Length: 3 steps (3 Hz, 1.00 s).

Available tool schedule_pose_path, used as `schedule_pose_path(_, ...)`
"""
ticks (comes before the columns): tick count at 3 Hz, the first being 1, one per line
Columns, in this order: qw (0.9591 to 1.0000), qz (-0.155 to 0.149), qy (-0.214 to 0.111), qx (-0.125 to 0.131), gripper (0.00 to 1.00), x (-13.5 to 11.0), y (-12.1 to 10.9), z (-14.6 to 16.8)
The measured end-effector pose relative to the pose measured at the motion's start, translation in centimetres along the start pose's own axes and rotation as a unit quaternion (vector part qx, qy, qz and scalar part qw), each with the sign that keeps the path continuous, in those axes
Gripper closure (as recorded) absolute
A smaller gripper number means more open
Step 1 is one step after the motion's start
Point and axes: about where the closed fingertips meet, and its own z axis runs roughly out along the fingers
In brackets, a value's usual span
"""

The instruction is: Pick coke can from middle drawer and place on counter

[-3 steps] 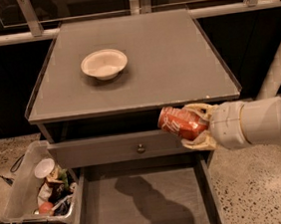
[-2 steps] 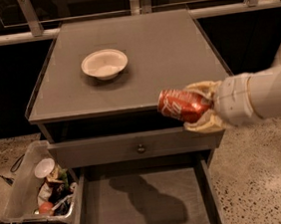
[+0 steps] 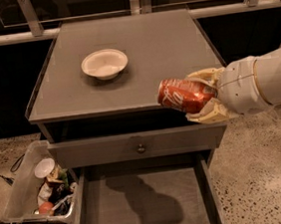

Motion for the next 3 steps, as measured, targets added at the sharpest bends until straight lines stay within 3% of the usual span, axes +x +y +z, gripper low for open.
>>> schedule_pose_path(1, 0.9997, -0.022, 0.001, 0.005, 1.00, -2.1, -0.2, 0.3)
schedule_pose_path(2, 0.9993, -0.033, 0.015, 0.008, 1.00, -3.1, -3.2, 0.7)
schedule_pose_path(3, 0.9998, -0.022, 0.001, 0.001, 1.00, -3.8, -7.7, 2.4)
